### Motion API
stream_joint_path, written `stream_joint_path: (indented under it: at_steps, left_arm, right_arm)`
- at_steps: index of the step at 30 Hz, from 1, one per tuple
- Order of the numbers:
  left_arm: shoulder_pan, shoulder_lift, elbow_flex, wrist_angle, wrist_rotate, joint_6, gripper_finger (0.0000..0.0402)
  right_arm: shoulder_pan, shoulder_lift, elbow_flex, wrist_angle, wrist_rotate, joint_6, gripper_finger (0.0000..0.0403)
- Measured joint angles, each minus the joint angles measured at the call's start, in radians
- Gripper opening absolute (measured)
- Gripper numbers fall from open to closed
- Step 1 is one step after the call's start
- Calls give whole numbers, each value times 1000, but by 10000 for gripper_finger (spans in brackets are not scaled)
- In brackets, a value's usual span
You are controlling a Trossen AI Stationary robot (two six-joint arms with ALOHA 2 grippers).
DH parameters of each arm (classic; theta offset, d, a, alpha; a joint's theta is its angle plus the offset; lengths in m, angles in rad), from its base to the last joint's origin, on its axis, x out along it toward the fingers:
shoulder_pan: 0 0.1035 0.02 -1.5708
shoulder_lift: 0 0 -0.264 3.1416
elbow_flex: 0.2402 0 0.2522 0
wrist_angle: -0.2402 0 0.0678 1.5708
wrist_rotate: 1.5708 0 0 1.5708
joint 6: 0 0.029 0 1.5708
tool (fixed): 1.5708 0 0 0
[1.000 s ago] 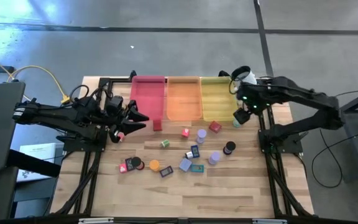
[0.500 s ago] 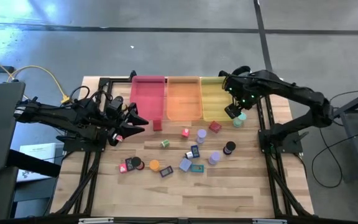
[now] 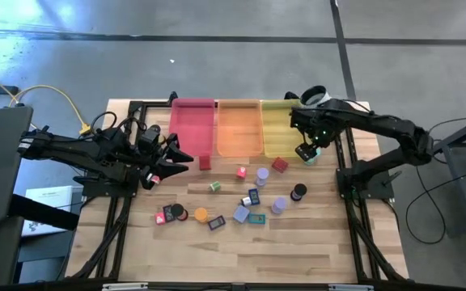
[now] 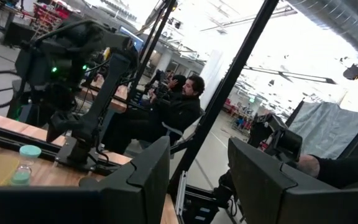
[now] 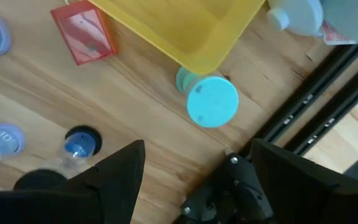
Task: Pick & Place Office items
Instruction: Put the blue hourglass into the yellow bin
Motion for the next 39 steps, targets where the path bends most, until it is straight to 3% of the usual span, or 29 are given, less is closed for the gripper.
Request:
stream_joint_path:
  at_steps: [12,19,39]
  left_arm:
    - [1,0,0,0,0,0,159]
    - [1,0,0,0,-3,0,159]
    - [1,0,0,0,-6,1,159]
  right_arm:
    - [-35,0,-148,112,-16,-29,284]
    - [-52,0,-176,159,19,-85,284]
    - [-95,3,-266,295,-20,-221,284]
